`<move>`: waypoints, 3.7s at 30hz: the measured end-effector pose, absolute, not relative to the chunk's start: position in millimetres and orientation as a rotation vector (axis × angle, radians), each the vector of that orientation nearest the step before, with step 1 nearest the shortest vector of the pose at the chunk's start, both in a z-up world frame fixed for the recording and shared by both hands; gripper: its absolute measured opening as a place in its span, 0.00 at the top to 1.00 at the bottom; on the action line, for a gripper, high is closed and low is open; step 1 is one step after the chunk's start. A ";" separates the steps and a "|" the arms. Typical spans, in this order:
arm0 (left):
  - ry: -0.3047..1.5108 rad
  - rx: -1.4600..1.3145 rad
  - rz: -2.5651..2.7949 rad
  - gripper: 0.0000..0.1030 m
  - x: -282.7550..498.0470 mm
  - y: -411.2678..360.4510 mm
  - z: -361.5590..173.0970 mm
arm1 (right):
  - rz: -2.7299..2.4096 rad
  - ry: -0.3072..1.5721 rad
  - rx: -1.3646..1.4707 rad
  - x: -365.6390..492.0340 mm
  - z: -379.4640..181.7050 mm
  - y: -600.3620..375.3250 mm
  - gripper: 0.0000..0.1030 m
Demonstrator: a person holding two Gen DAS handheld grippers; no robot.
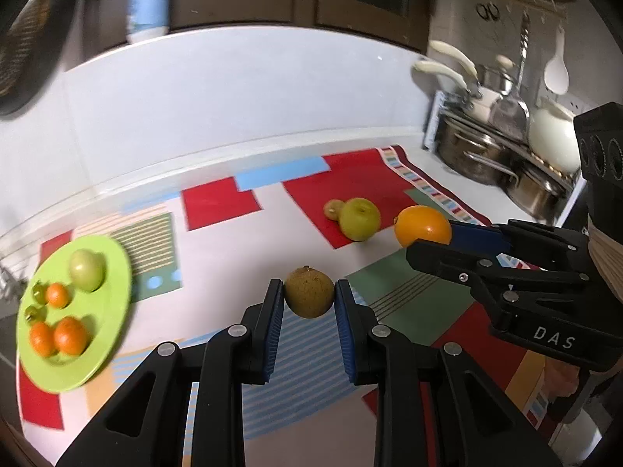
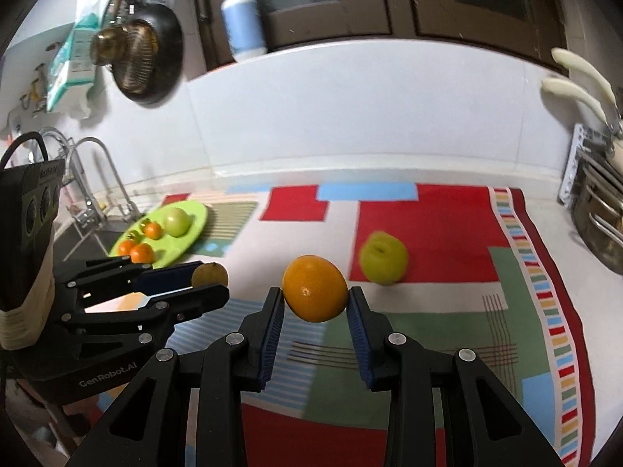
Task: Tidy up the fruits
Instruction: 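Carry the kiwi and the orange over the green plate, then open both tools to set the kiwi and orange on the plate, then withdraw both tools from the plate toward the pear and small yellow fruit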
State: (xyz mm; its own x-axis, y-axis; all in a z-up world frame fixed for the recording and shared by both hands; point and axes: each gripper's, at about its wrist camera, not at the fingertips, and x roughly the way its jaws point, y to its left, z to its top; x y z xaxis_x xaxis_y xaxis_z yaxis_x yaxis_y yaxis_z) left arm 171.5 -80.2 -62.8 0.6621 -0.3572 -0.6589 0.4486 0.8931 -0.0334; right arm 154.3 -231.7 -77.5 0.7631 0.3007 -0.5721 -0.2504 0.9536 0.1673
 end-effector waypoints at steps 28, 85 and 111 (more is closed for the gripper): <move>0.651 0.071 -0.214 0.74 136.9 77.3 -34.0 | 0.515 0.564 0.055 147.3 -47.9 -76.4 0.66; 0.675 0.043 -0.056 0.34 205.6 141.7 -51.0 | 0.397 0.647 0.040 229.8 -77.1 -18.1 0.37; 0.560 0.107 -0.115 0.10 142.5 74.9 -13.7 | 0.162 0.550 0.086 144.1 -41.2 -101.8 0.25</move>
